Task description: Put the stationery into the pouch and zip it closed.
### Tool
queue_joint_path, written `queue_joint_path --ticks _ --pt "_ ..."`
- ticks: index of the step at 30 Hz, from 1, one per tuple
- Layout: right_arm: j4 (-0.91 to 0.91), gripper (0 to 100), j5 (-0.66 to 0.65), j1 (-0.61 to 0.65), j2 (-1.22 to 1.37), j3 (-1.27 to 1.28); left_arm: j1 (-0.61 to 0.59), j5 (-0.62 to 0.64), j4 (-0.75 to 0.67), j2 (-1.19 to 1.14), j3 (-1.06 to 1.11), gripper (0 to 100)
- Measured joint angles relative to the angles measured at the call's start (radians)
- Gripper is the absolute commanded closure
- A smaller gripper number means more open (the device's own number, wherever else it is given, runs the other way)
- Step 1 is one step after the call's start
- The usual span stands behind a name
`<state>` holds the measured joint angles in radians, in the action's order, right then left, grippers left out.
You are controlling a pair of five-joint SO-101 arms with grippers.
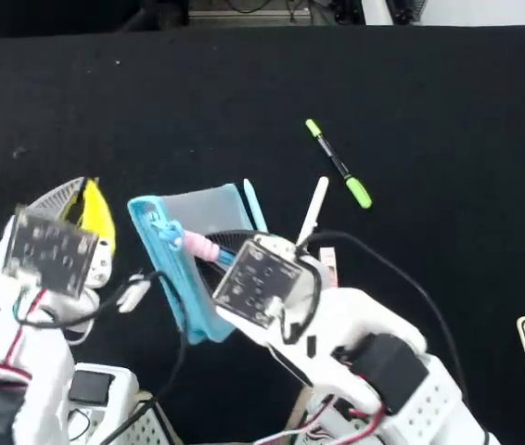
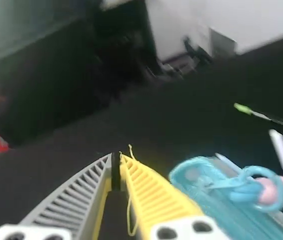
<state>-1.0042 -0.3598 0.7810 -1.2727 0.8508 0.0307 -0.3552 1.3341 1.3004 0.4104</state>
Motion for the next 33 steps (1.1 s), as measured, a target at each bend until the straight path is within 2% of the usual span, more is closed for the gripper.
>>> queue_joint_path --ticks 3,6,9,19,28,33 --pt "-0.034 98.8 0.0 0.0 -0.037 0.0 0.063 0.0 0.173 -0.161 -0.221 82" --pt "-0.054 98.8 0.0 0.0 -0.06 0.0 0.083 -0.002 0.331 -0.322 -0.413 84" --pt "-0.055 98.8 0.0 0.0 -0.066 0.0 0.086 -0.052 0.404 -0.442 -0.529 86" --pt "-0.055 98.8 0.0 0.0 -0.068 0.0 0.091 -0.204 0.419 -0.474 -0.523 86" --pt "-0.055 98.8 0.0 0.0 -0.069 0.0 0.087 -0.212 0.387 -0.47 -0.451 86" --pt "-0.055 98.8 0.0 0.0 -0.071 0.0 0.132 -0.187 0.387 -0.471 -0.451 86"
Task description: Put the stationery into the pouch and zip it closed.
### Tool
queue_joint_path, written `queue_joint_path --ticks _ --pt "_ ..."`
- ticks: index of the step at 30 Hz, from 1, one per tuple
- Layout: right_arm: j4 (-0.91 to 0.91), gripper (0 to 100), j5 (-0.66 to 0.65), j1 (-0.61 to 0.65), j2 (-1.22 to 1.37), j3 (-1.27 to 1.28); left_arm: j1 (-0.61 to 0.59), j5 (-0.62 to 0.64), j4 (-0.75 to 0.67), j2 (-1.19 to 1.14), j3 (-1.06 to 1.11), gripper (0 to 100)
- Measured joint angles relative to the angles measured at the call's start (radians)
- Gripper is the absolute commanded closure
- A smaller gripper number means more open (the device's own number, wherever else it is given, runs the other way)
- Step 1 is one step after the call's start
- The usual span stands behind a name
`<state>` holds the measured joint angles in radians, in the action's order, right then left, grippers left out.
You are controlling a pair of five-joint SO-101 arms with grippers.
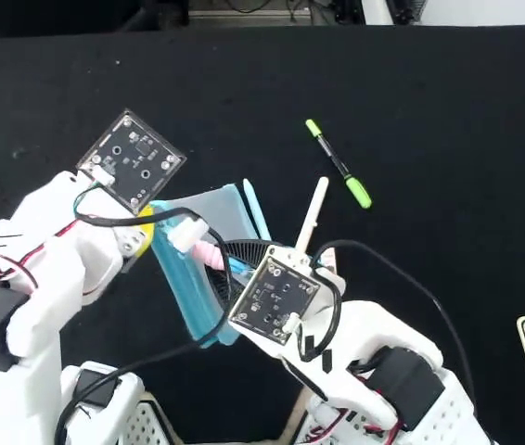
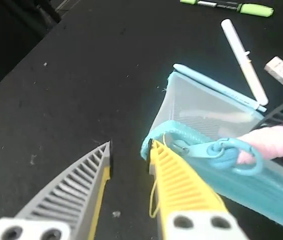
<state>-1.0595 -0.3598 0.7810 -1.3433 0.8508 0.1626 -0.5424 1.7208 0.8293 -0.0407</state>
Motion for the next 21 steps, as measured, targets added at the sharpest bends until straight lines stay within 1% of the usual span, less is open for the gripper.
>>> queue_joint_path --ticks 2,5,18,19,21 --pt "0.0 98.8 0.0 0.0 0.0 0.0 0.028 0.005 0.0 -0.008 0.002 86" --pt "0.0 98.8 0.0 0.0 0.0 0.0 0.038 0.005 0.0 -0.011 0.003 86" --pt "0.0 98.8 0.0 0.0 0.0 0.0 0.038 0.005 0.018 -0.011 0.009 87" --pt "-0.005 98.8 0.0 0.0 0.0 0.0 0.038 0.005 0.018 -0.011 0.012 89" --pt "-0.018 98.8 0.0 0.0 0.0 0.0 0.038 0.006 0.018 -0.003 0.028 98"
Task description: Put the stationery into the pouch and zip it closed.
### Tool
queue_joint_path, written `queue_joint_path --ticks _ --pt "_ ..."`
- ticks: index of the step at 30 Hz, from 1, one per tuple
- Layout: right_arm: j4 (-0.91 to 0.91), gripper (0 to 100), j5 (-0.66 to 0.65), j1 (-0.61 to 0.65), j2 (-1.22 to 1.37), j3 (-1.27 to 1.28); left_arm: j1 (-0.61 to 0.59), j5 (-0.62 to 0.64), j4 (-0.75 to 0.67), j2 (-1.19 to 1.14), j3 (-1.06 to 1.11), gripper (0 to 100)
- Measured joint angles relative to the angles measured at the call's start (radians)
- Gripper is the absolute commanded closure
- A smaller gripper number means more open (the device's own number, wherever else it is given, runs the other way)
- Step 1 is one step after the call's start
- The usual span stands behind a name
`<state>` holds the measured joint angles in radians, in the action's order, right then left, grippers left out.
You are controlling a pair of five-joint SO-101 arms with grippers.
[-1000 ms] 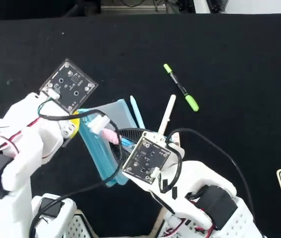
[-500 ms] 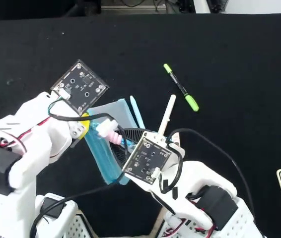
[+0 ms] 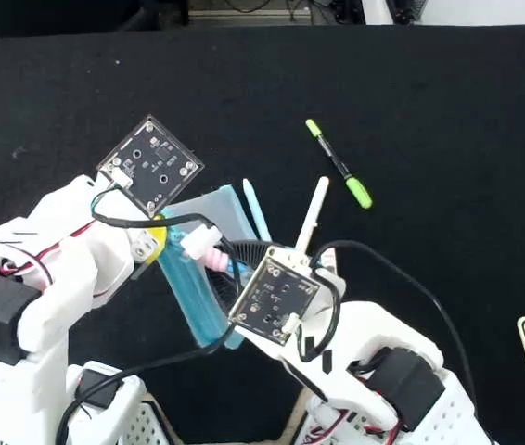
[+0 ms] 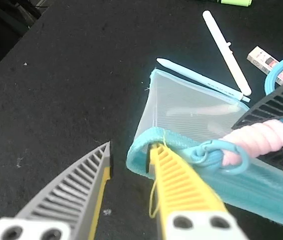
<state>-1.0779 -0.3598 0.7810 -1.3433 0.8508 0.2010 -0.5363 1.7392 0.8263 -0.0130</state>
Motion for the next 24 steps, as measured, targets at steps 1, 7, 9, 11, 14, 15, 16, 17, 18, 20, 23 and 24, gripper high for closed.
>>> queue_joint_path --ticks 1,7,9,11,14,15,16,17,18,20,23,24 --pt "-0.005 98.8 0.0 0.0 0.0 0.0 0.003 0.002 0.0 0.002 0.011 97" --pt "-0.02 98.8 0.0 0.0 0.0 0.0 -0.003 0.135 -0.012 0.006 0.089 97" --pt "-0.02 98.8 0.0 -0.002 0.0 0.0 -0.003 0.181 -0.012 0.006 0.095 97" --pt "-0.025 98.8 0.0 -0.002 0.0 0.0 -0.003 0.216 -0.014 0.006 0.095 97" --pt "-0.06 98.8 0.0 -0.003 0.0 0.0 -0.003 0.276 -0.008 0.021 0.097 97" --pt "-0.078 98.8 0.0 -0.003 0.0 0.0 -0.003 0.298 -0.008 0.035 0.098 97" --pt "-0.094 98.8 0.0 -0.009 0.0 -0.002 -0.003 0.318 -0.012 0.048 0.1 97" --pt "-0.106 98.8 0.0 -0.021 0.0 -0.005 -0.003 0.336 -0.018 0.058 0.101 97" --pt "-0.115 98.8 0.0 -0.043 0.0 -0.011 -0.002 0.353 -0.026 0.075 0.106 97" --pt "-0.123 98.8 -0.003 -0.098 0.0 -0.02 0.003 0.373 -0.044 0.12 0.121 97" --pt "-0.124 98.8 -0.046 -0.172 -0.003 -0.021 -0.038 0.381 -0.064 0.181 0.124 97" --pt "-0.133 98.8 -0.057 -0.193 -0.003 -0.021 -0.058 0.381 -0.068 0.195 0.124 97"
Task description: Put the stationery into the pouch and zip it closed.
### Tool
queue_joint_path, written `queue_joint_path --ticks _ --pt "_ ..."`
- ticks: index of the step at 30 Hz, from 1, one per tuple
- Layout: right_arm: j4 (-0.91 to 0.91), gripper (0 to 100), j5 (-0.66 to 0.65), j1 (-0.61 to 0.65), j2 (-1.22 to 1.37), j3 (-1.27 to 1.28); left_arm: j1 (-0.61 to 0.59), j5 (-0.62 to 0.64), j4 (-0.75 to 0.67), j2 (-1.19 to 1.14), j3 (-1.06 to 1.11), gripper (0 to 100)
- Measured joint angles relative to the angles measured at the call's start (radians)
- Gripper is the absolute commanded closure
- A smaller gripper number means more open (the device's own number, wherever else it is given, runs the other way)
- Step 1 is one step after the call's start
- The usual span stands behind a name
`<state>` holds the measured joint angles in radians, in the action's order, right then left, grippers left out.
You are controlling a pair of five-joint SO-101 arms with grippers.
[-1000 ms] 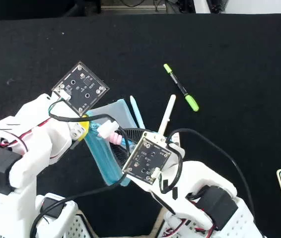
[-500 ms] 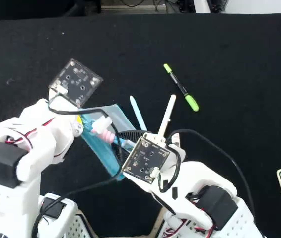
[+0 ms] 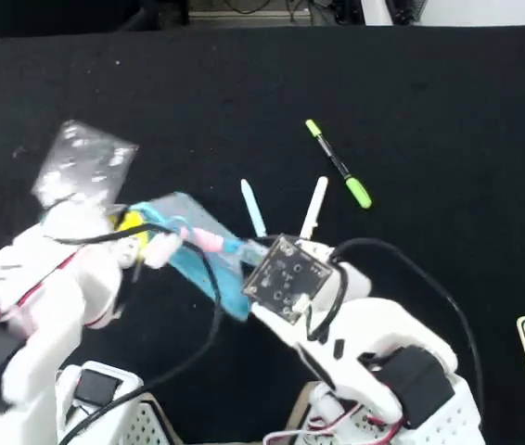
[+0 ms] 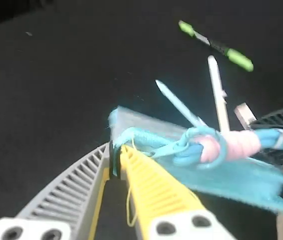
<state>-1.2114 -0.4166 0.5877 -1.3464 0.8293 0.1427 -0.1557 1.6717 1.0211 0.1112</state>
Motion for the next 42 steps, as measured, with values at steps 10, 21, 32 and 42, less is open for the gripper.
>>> queue_joint_path --ticks 10,21,32,42 --pt "-0.017 98.7 -0.011 -0.063 0.0 0.0 -0.152 0.025 -0.003 -0.04 -0.002 97" --pt "-0.166 80.1 0.118 0.114 -0.006 -0.196 -0.155 0.044 -0.012 -0.063 -0.003 97" --pt "-0.097 80.1 0.209 0.292 0.196 -0.361 -0.155 0.044 -0.012 -0.063 -0.003 97" --pt "-0.189 80.1 0.209 0.292 0.149 -0.485 -0.155 0.044 -0.012 -0.063 -0.003 97"
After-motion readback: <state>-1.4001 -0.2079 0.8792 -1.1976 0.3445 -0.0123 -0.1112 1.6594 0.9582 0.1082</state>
